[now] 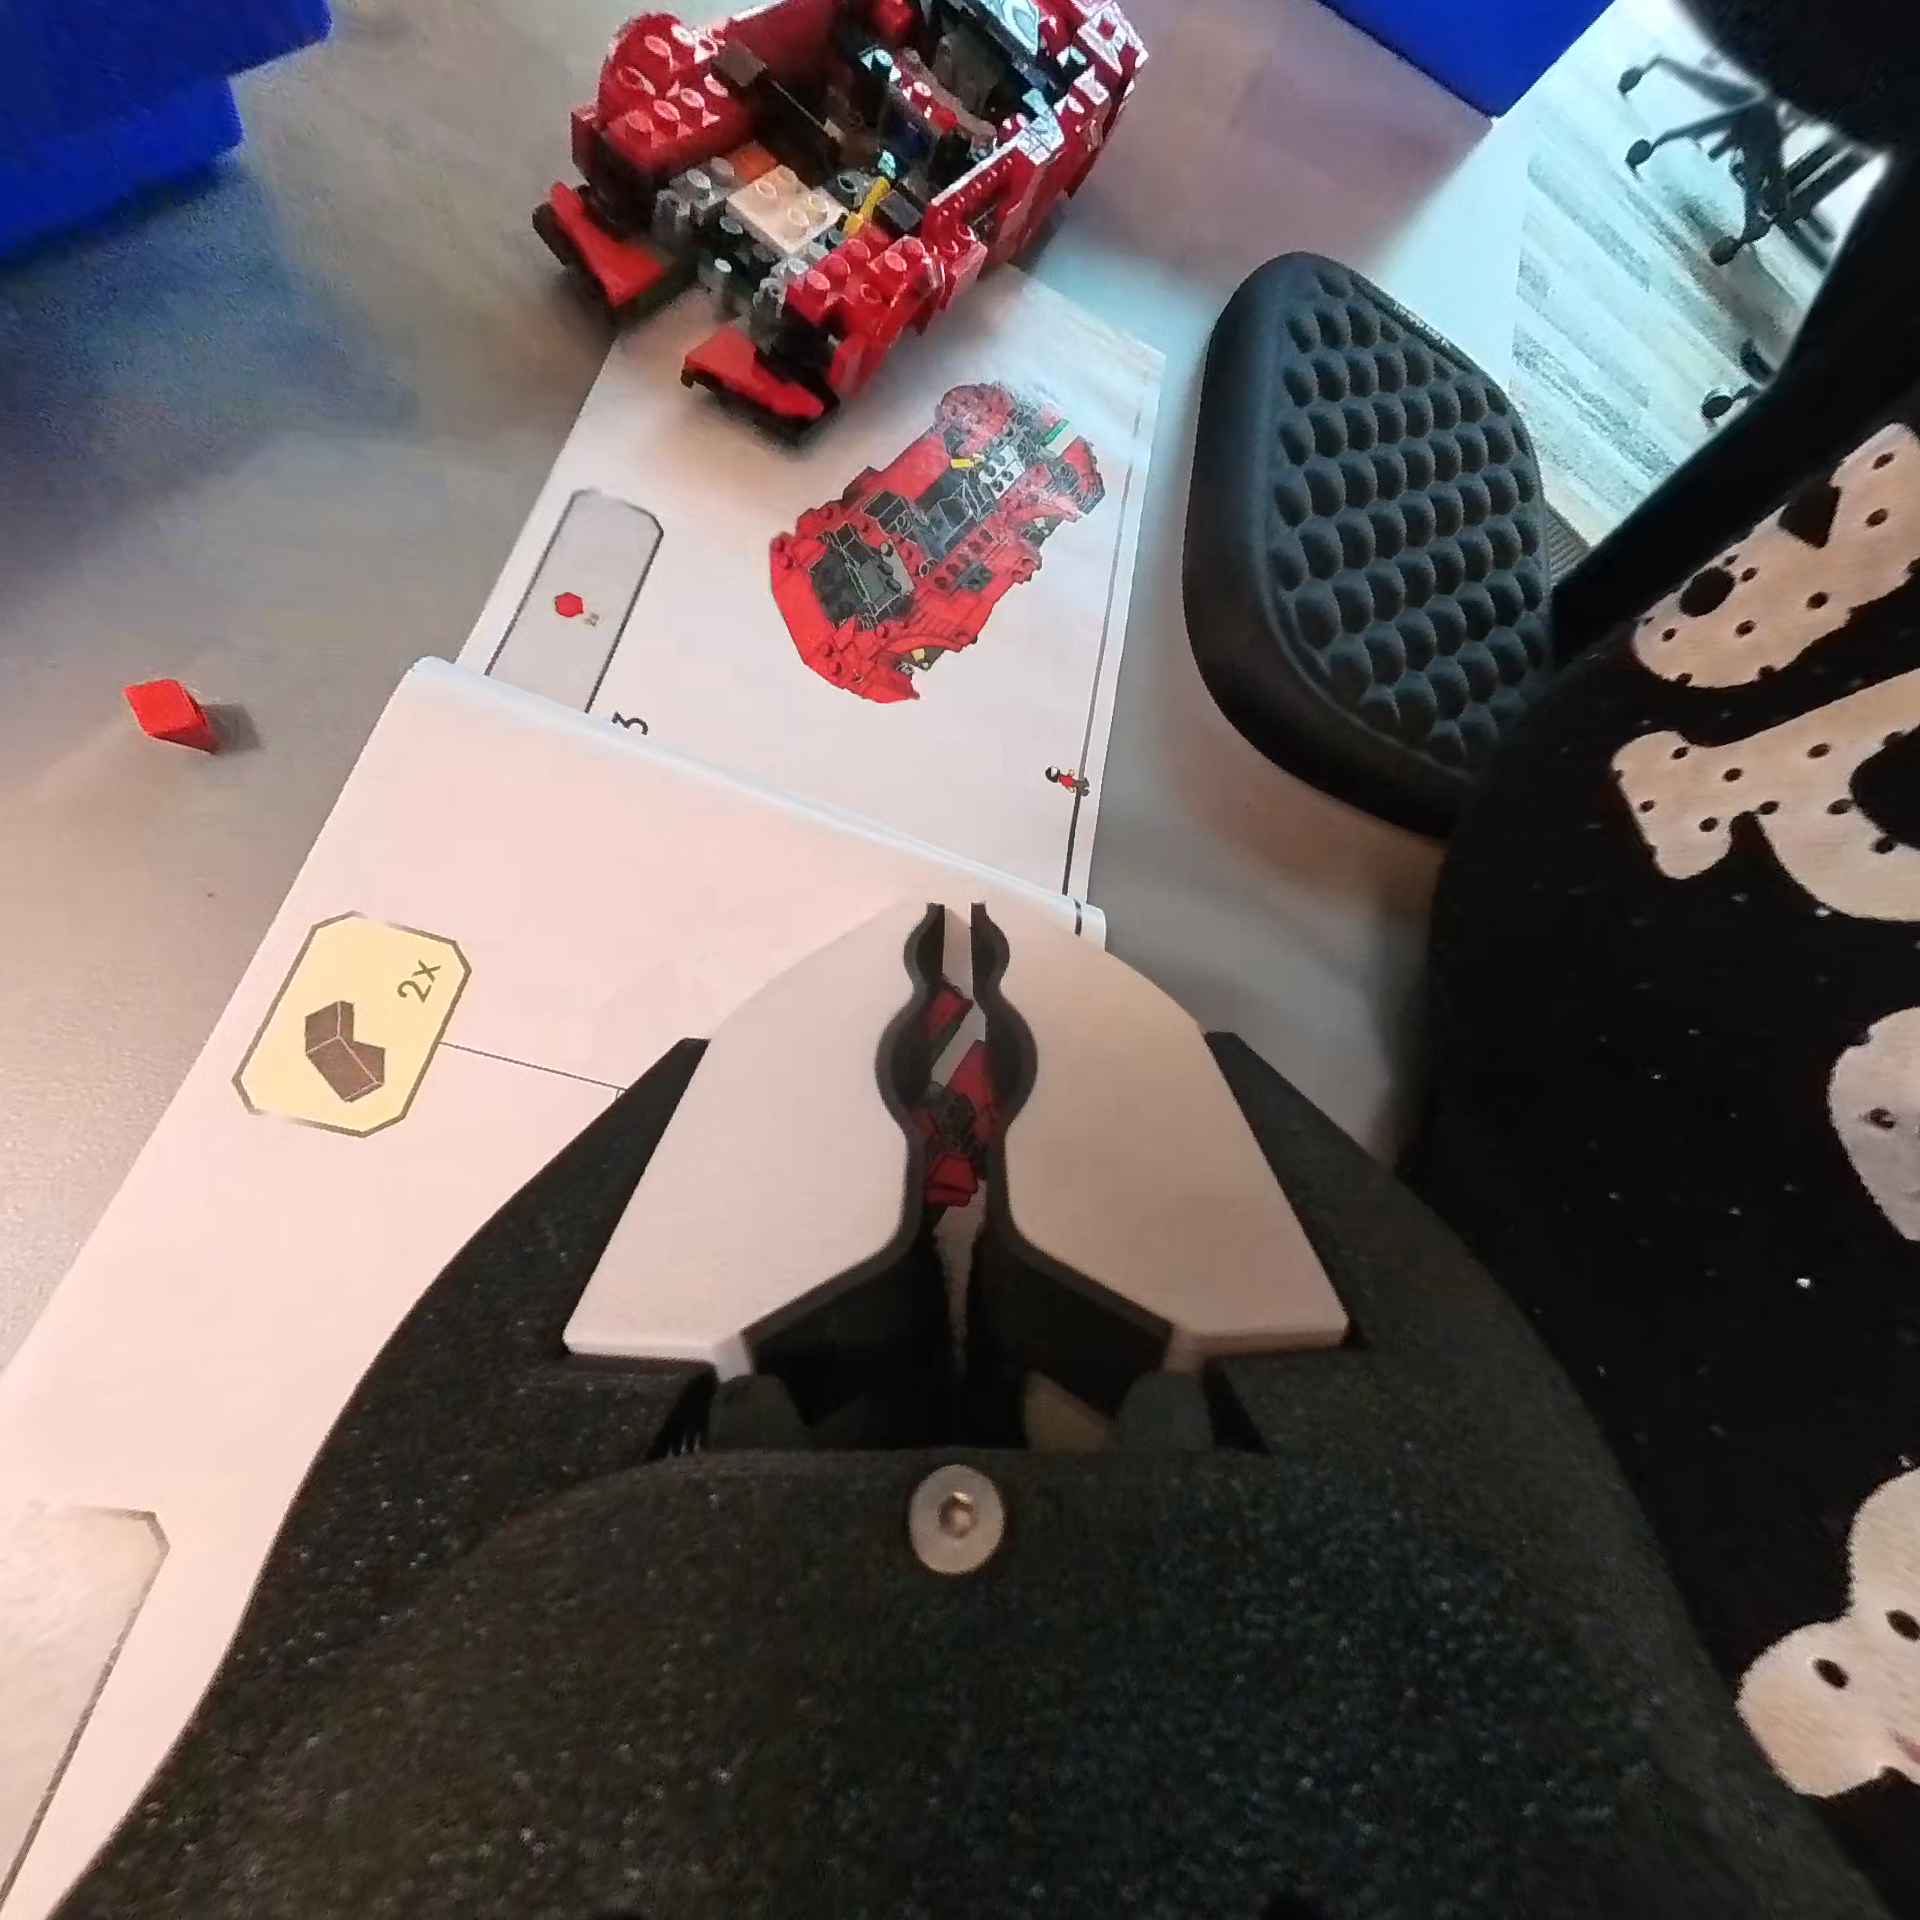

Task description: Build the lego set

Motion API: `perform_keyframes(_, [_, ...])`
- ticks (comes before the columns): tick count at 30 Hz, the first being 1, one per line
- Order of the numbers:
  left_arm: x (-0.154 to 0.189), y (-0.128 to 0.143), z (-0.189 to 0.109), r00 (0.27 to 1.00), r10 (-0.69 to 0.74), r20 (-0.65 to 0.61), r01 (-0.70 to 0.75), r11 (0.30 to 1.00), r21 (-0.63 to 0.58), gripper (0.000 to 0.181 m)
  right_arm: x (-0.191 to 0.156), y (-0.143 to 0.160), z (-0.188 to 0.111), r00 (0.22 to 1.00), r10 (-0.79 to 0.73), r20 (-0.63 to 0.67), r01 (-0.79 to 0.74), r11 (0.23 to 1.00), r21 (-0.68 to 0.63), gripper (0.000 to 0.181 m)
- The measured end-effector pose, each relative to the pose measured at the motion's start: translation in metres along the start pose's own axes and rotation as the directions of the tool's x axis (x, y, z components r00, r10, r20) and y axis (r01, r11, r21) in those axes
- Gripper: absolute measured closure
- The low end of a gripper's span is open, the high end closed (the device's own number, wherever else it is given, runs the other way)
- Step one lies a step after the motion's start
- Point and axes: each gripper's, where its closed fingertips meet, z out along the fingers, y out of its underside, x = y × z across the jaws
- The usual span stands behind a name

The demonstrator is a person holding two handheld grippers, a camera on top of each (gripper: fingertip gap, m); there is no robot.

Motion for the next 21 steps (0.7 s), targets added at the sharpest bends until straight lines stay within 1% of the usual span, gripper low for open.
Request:
perform_keyframes(1, [0.0,0.0,0.0,1.0,-0.001,-0.001,0.001,1.0,-0.002,0.177,0.016,0.008,0.002,0.998,-0.046,-0.038,0.046,0.999,-0.025,0.166])
perform_keyframes(2, [0.0,0.0,0.0,1.0,-0.001,-0.002,0.001,1.0,-0.003,0.178,0.029,0.017,0.009,0.992,-0.107,-0.068,0.102,0.992,-0.079,0.167])
perform_keyframes(4, [0.0,0.0,0.0,1.0,-0.002,-0.003,0.002,1.0,-0.003,0.178,0.045,0.032,0.027,0.961,-0.26,-0.094,0.237,0.95,-0.203,0.161])
perform_keyframes(5, [0.0,0.0,0.0,1.0,-0.003,-0.002,0.003,1.0,-0.003,0.178,0.047,0.033,0.038,0.953,-0.287,-0.095,0.259,0.937,-0.233,0.158])
perform_keyframes(6, [0.0,0.0,0.0,1.0,-0.002,-0.001,0.002,1.0,-0.003,0.178,0.043,0.032,0.049,0.967,-0.244,-0.07,0.222,0.947,-0.233,0.155])
perform_keyframes(8, [0.0,0.0,0.0,1.0,-0.001,0.0,0.001,1.0,-0.002,0.178,0.026,0.03,0.069,0.998,-0.03,0.05,0.041,0.973,-0.227,0.136])
perform_keyframes(9, [0.0,0.0,0.0,1.0,-0.002,-0.002,0.002,1.0,-0.001,0.178,0.021,0.03,0.075,0.994,0.07,0.085,-0.049,0.972,-0.229,0.126])
perform_keyframes(10, [0.0,0.0,0.0,1.0,-0.003,-0.004,0.003,1.0,0.001,0.178,0.022,0.027,0.079,0.986,0.144,0.088,-0.123,0.97,-0.212,0.113])
perform_keyframes(11, [0.0,0.0,0.0,1.0,-0.003,-0.007,0.003,1.0,0.002,0.178,0.024,0.023,0.08,0.976,0.197,0.088,-0.179,0.967,-0.182,0.104])
perform_keyframes(13, [0.001,0.0,-0.001,1.0,-0.003,-0.015,0.003,1.0,0.006,0.178,0.025,0.019,0.079,0.961,0.261,0.085,-0.247,0.957,-0.151,0.092])
perform_keyframes(15, [0.002,-0.001,-0.001,1.0,-0.003,-0.02,0.004,1.0,0.008,0.178,0.023,0.023,0.077,0.961,0.269,0.072,-0.253,0.951,-0.176,0.084])
perform_keyframes(17, [0.002,-0.001,-0.001,1.0,-0.005,-0.023,0.005,1.0,0.009,0.178,0.02,0.026,0.079,0.955,0.287,0.07,-0.269,0.944,-0.193,0.079])
perform_keyframes(21, [0.002,-0.001,-0.001,1.0,-0.004,-0.024,0.004,1.0,0.011,0.178,0.014,0.025,0.085,0.931,0.344,0.119,-0.318,0.928,-0.195,0.07])
